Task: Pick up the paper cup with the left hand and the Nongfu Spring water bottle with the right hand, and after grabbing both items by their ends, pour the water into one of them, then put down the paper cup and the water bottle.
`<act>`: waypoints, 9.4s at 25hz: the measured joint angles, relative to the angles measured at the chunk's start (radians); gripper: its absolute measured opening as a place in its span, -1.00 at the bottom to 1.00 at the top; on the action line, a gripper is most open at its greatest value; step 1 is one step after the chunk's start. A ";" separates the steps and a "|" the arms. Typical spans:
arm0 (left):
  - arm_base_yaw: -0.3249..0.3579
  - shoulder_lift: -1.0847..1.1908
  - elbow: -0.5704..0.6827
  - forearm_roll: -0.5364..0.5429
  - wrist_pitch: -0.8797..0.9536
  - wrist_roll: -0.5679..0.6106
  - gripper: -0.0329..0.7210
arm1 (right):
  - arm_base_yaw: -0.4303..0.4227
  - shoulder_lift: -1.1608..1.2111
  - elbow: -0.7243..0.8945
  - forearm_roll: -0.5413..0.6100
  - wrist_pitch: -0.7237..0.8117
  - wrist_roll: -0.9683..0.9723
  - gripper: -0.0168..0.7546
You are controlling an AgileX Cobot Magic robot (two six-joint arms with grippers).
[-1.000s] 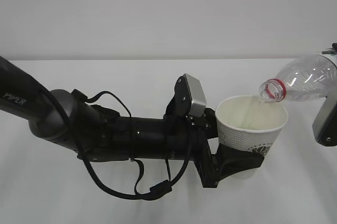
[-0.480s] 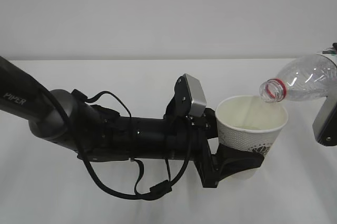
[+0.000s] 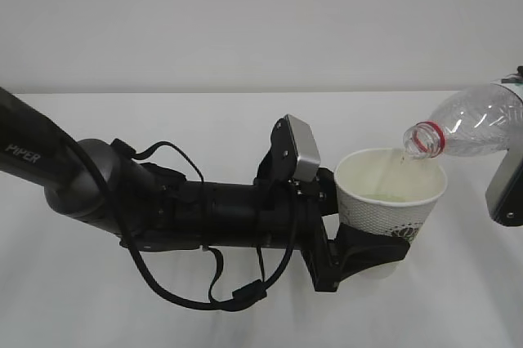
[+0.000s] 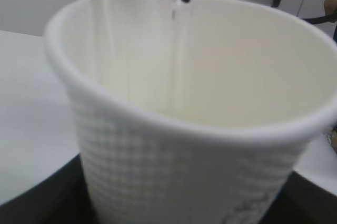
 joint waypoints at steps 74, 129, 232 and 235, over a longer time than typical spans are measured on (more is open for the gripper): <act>0.000 0.002 0.000 0.000 0.000 0.000 0.51 | 0.000 0.000 0.000 0.015 -0.002 -0.034 0.33; 0.000 0.002 0.000 0.000 0.000 0.000 0.51 | 0.000 0.000 0.000 0.021 -0.018 -0.046 0.33; 0.000 0.004 0.000 -0.088 0.030 0.000 0.51 | 0.000 0.327 -0.093 -0.013 -0.023 1.446 0.33; 0.000 0.004 0.000 -0.088 0.030 0.000 0.51 | 0.000 0.359 -0.132 -0.013 -0.023 1.470 0.33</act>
